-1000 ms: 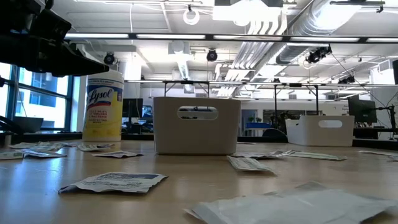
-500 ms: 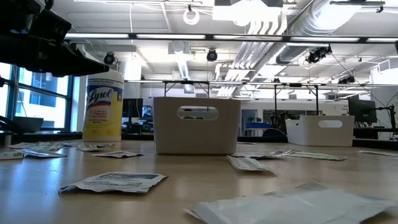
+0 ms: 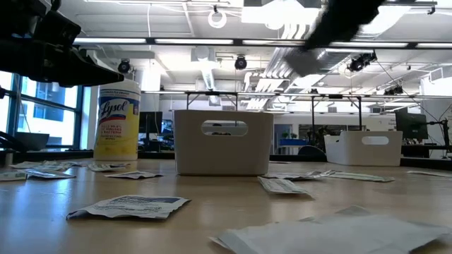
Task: Pick & Place First Aid Supplies
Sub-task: Put the blue pad into the middle gray bin
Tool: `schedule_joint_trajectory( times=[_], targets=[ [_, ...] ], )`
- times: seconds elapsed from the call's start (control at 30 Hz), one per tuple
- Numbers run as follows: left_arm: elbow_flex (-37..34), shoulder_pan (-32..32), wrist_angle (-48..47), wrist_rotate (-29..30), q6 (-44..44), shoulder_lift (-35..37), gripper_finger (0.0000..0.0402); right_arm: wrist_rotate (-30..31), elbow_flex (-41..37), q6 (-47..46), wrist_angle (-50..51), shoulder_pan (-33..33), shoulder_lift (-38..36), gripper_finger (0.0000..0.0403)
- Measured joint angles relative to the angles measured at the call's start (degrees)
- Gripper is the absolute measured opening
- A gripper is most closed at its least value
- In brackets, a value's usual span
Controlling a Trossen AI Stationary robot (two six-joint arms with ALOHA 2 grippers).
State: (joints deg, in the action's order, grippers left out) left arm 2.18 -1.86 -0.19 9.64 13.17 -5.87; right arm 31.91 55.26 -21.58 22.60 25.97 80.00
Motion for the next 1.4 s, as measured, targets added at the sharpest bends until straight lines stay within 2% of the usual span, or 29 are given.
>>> schedule_joint_trajectory(
  times=[0.13,0.27,0.47,0.63,0.77,0.97,1.07,1.17,1.4],
  targets=[
    [0.0,0.0,0.0,0.0,0.0,0.0,0.0154,-6.2,1.8,9.9,-10.8,-8.5,5.4,0.0],
    [0.0,0.0,0.0,0.0,0.0,0.0,0.0154,-8.9,7.7,14.2,-12.6,-13.6,13.7,0.0],
    [0.0,0.0,0.0,0.0,0.0,0.0,0.0154,-10.9,18.8,17.5,-6.5,-16.7,26.1,0.0],
    [0.0,0.0,0.0,0.0,0.0,0.0,0.0154,-11.3,24.0,10.7,1.7,-19.5,31.9,0.0001],
    [0.0,0.0,0.0,0.0,0.0,0.0,0.0154,-11.1,24.6,7.7,2.4,-20.5,32.3,0.002],
    [0.0,0.0,0.0,0.0,0.0,0.0,0.0154,-11.3,24.6,8.8,2.8,-20.2,32.2,0.0093],
    [0.0,0.0,0.0,0.0,0.0,0.0,0.0154,-13.3,24.6,10.3,7.2,-19.0,29.9,0.0121],
    [0.0,0.0,0.0,0.0,0.0,0.0,0.0154,-12.4,24.6,10.0,14.8,-15.6,25.4,0.013],
    [0.0,0.0,0.0,0.0,0.0,0.0,0.0154,-9.5,24.6,5.4,27.6,-3.8,18.7,0.0116]
  ],
)
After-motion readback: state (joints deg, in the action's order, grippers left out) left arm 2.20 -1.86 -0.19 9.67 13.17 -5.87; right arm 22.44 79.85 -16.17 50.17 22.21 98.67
